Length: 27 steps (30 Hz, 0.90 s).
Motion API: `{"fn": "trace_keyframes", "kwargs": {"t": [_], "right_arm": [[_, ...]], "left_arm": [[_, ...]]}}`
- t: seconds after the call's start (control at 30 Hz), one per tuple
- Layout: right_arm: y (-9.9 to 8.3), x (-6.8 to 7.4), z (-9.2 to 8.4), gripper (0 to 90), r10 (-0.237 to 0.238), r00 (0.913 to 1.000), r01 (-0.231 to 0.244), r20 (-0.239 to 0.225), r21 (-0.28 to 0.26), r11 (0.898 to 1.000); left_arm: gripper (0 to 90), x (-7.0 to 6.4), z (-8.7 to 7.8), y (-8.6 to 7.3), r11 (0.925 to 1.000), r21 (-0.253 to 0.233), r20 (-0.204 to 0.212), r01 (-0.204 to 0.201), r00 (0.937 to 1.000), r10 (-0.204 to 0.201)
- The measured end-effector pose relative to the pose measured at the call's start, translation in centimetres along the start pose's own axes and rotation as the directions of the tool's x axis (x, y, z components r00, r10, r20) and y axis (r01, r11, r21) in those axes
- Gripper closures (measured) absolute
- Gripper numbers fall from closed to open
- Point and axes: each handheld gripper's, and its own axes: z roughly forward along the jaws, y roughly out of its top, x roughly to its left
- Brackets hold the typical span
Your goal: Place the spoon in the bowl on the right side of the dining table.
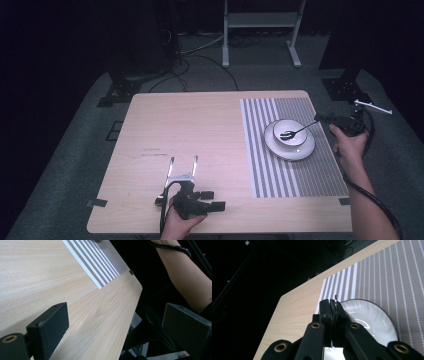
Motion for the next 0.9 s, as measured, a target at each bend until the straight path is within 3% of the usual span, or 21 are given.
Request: {"fn": "trace_keyframes", "kwargs": {"t": [0.2,0.53,0.9], "right_arm": [[-0.6,-0.9,0.0,88.8,0.001,0.9996,-0.001,0.029,-0.003,1.0],[-0.9,-1.1,0.5,88.7,-0.029,0.9967,0.028,0.076,0.005,1.0],[-1.3,-1.4,0.9,88.7,-0.028,0.9955,0.028,0.091,0.009,1.0]], "left_arm": [[5.6,0.1,0.1,0.0,1.0,0.005,0.003,-0.002,1.0,0.002],[5.6,0.0,0.1,0.0,1.0,0.005,0.003,0.0,1.0,0.0],[5.6,0.1,0.1,0.0,1.0,0.003,0.001,-0.002,1.0,0.002]]}}
